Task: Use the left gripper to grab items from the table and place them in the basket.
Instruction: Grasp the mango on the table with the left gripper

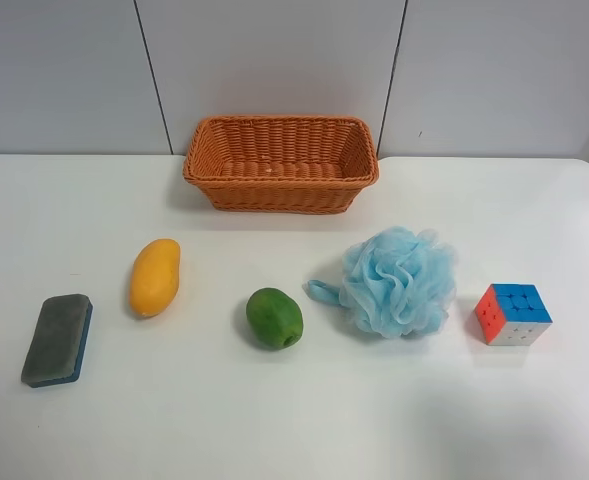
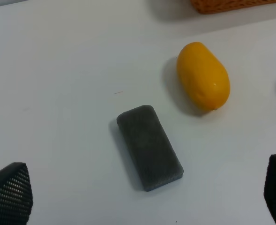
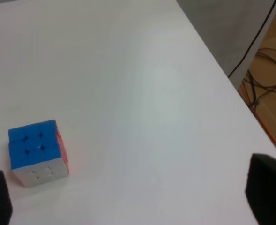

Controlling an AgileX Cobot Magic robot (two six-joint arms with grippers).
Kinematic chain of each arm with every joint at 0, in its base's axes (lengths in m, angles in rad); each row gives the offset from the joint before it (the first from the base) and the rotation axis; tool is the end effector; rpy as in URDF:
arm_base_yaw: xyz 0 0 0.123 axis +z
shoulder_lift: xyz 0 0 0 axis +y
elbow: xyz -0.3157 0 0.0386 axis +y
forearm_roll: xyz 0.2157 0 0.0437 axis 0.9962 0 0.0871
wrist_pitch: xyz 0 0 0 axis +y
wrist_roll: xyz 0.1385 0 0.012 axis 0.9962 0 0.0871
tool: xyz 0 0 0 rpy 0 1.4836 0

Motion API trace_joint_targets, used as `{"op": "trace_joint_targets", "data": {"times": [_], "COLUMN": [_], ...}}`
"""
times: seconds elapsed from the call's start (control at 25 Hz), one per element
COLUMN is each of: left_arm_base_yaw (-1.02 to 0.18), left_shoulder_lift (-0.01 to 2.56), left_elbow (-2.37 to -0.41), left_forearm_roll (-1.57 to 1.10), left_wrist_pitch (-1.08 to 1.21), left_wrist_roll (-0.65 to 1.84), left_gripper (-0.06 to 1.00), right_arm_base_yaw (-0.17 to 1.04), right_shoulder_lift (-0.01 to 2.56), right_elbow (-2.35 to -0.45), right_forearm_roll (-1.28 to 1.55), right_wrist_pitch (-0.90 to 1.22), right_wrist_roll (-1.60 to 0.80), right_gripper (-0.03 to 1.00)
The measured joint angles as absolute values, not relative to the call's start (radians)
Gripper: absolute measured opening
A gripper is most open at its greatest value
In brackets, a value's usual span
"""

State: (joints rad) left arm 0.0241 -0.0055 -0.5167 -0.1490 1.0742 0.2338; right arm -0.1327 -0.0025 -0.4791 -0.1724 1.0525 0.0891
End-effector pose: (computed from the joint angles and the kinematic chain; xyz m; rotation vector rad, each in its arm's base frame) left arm -0.0269 -0.0188 0.2440 0.2221 2.0145 -0.0151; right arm -0.0254 -0.0175 0.2362 0.2321 2.0372 -0.2339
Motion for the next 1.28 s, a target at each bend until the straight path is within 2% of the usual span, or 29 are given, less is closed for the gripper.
{"op": "trace_joint_targets", "data": {"times": [1.28], "left_arm_base_yaw": [0.024], "left_shoulder_lift": [-0.002], "left_elbow": [-0.517], "left_forearm_roll": [-0.146], "left_wrist_pitch": [1.072], "left_wrist_roll": [0.195], "left_gripper": [0.99], "right_arm_base_yaw": [-0.133], "right_shoulder_lift": [-0.002], "right_elbow": [-0.479], "right_forearm_roll": [-0.172], "right_wrist_pitch": [1.053], "right_wrist_roll": [0.089], "right_gripper": [0.99]}}
